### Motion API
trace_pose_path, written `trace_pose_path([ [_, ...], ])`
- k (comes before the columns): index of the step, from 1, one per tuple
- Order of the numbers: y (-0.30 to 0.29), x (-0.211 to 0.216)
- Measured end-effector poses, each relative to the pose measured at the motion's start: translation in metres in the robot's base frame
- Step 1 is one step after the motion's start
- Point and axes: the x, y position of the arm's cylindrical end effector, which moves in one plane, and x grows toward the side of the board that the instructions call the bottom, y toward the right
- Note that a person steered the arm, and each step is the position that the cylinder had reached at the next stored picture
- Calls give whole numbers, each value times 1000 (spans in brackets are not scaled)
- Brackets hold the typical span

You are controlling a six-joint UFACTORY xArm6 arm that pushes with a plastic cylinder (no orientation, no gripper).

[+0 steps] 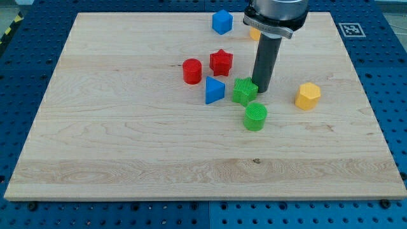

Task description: Push the green star into the green circle

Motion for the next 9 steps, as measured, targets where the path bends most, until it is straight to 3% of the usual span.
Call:
trace_pose_path([
  [2, -3, -2],
  [5, -3, -43],
  [9, -31, -43],
])
